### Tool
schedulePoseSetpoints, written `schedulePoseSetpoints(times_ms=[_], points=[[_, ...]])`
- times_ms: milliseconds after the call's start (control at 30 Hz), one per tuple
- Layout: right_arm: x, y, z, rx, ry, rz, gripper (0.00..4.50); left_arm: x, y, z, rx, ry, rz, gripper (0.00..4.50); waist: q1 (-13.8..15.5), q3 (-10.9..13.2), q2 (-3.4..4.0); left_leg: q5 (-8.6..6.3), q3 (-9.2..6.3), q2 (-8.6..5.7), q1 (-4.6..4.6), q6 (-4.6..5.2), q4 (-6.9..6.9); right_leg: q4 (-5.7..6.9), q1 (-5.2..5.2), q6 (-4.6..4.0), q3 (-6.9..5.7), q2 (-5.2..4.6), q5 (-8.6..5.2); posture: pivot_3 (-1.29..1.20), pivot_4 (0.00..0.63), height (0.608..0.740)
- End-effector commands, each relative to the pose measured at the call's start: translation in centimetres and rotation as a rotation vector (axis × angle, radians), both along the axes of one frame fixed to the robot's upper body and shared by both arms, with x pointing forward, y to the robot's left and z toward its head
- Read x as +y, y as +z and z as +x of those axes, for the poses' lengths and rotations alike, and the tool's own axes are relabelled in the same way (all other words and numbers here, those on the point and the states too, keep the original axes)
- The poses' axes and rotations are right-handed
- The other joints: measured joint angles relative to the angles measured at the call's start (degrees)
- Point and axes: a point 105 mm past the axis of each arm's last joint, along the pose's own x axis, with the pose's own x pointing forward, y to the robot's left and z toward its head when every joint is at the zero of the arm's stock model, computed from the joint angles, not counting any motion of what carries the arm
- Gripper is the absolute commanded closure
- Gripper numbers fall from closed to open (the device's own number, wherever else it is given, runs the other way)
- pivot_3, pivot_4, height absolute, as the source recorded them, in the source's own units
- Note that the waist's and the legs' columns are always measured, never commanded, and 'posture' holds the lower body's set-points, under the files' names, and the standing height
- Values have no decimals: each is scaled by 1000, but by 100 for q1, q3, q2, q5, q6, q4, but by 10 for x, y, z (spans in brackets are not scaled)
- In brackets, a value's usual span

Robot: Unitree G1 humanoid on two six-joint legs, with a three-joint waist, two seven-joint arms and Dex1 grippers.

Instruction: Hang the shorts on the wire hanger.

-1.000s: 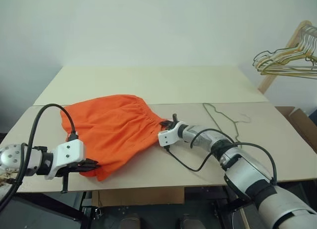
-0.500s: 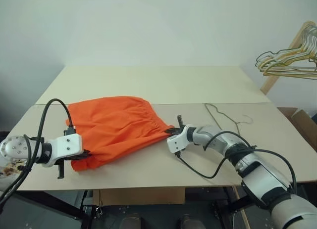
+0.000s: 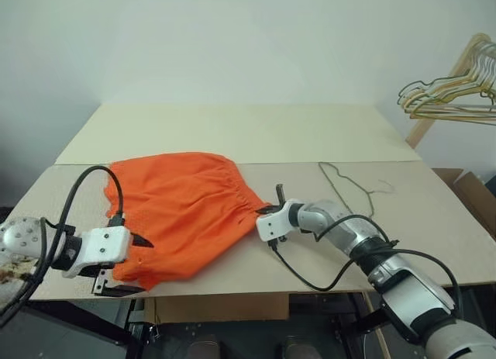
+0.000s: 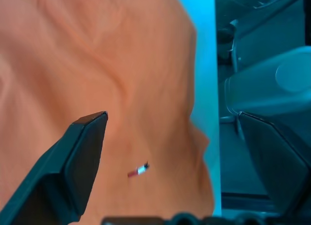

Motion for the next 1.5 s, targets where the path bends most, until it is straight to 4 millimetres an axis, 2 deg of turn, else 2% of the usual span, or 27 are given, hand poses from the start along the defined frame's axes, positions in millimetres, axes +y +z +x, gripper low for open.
schedulePoseSetpoints(times_ms=[33,167,333,467,600,833,967,1033,1167,1300,1400,1500], points=[[5,15,3,-26,-8,41,4500,-22,14,-5,-76,-29,20,22,3,0,0,0,0,0,0,0,0,1,0,0,0,0,0,163,0,740],[6,14,2,-15,-16,42,4500,-33,-4,0,-167,80,122,22,9,0,0,0,-2,0,5,0,0,2,4,0,2,4,0,159,0,740],[5,14,2,-10,-28,39,4500,-25,-25,12,-260,211,251,22,10,0,0,0,-3,4,11,0,0,7,5,0,6,12,0,154,0,740],[4,14,3,-6,-39,38,4500,-24,-36,12,-207,269,257,22,12,0,0,0,-2,5,11,0,0,9,3,-1,7,12,1,151,0,740],[2,16,4,-8,-48,39,4500,-13,-45,13,-210,299,309,916,12,0,0,0,-2,4,11,0,0,8,2,-1,8,12,1,147,0,740],[-4,22,10,-21,-72,44,4500,-5,-43,29,-253,345,305,3305,25,0,0,1,-2,5,15,-1,0,13,3,-4,8,12,1,144,0,740],[-8,27,17,-43,-93,47,4500,-7,-44,41,-281,339,298,4473,26,0,0,1,0,3,12,-1,0,11,2,-4,9,11,2,137,0,740],[-12,31,22,-61,-115,52,4500,-9,-43,50,-307,327,295,4473,30,0,0,1,0,3,12,-1,0,11,2,-5,9,12,2,135,0,740],[-27,43,41,-134,-226,67,4500,-14,-36,82,-413,297,298,4473,47,-1,-1,4,2,3,12,-5,0,15,1,-6,9,12,3,114,0,740],[-51,51,53,-185,-351,81,4500,-21,-27,110,-477,287,278,4473,28,-2,-2,5,4,1,8,-6,1,16,-2,-7,10,11,4,82,0,740],[-73,52,54,-210,-449,85,4500,-23,-22,128,-519,279,277,4473,9,-2,-3,5,5,-1,1,-6,1,13,-6,-7,10,9,5,56,0,740],[-89,52,47,-222,-512,79,4500,-24,-19,141,-557,269,275,4473,-23,-4,-5,5,4,-2,-2,-6,1,7,-6,-5,10,10,6,36,0,740]])
